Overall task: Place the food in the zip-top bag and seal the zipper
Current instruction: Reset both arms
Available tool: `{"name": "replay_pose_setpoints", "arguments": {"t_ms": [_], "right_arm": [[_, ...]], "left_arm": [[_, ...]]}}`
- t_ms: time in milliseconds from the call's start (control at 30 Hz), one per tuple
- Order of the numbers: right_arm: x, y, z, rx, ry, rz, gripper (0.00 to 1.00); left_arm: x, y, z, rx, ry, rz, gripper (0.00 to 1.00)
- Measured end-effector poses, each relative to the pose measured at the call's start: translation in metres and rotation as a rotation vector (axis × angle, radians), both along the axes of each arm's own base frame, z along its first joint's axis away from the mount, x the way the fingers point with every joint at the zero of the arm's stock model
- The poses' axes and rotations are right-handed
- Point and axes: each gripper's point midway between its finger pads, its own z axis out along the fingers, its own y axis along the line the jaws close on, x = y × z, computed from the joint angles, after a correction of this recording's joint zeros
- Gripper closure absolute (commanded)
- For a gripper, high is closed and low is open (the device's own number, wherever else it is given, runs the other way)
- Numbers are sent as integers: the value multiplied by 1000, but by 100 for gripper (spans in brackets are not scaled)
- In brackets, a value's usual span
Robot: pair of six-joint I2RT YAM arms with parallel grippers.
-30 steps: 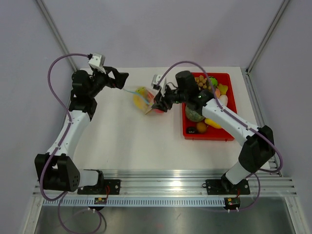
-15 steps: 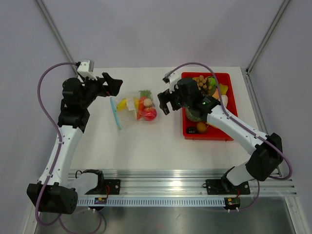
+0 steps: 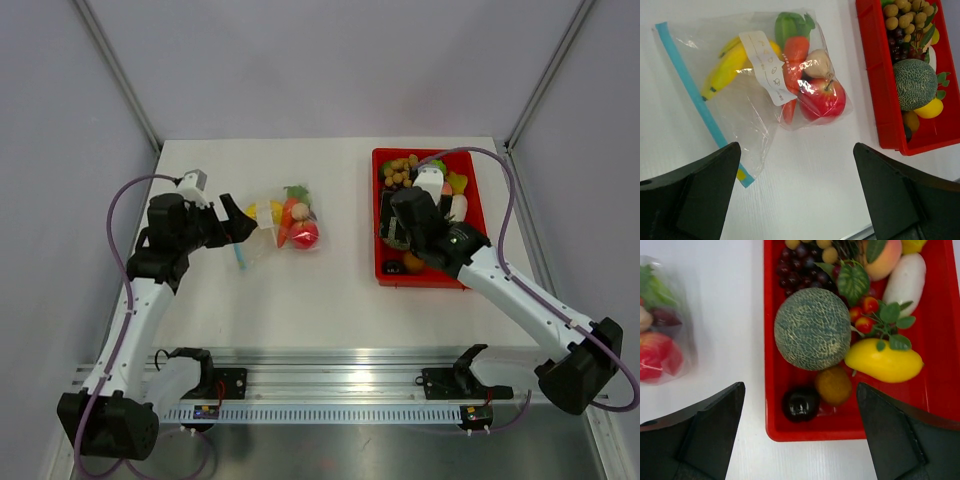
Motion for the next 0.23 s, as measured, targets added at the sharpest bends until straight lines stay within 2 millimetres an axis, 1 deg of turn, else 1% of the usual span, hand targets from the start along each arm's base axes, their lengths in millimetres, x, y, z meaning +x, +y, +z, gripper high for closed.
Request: {"name": "replay_pose_setpoints", "arguments": {"t_ms": [67, 133, 233], "right_arm": [[-9, -11, -8, -4, 19, -45, 0], [-15, -19, -16, -10, 37, -73, 0], [-23, -26, -25, -11, 57, -99, 0]], "left_arm": [[-6, 1, 2, 3, -3, 6, 1], [-8, 2, 6, 4, -15, 9, 1], [-9, 3, 6, 5, -14, 16, 1]]}}
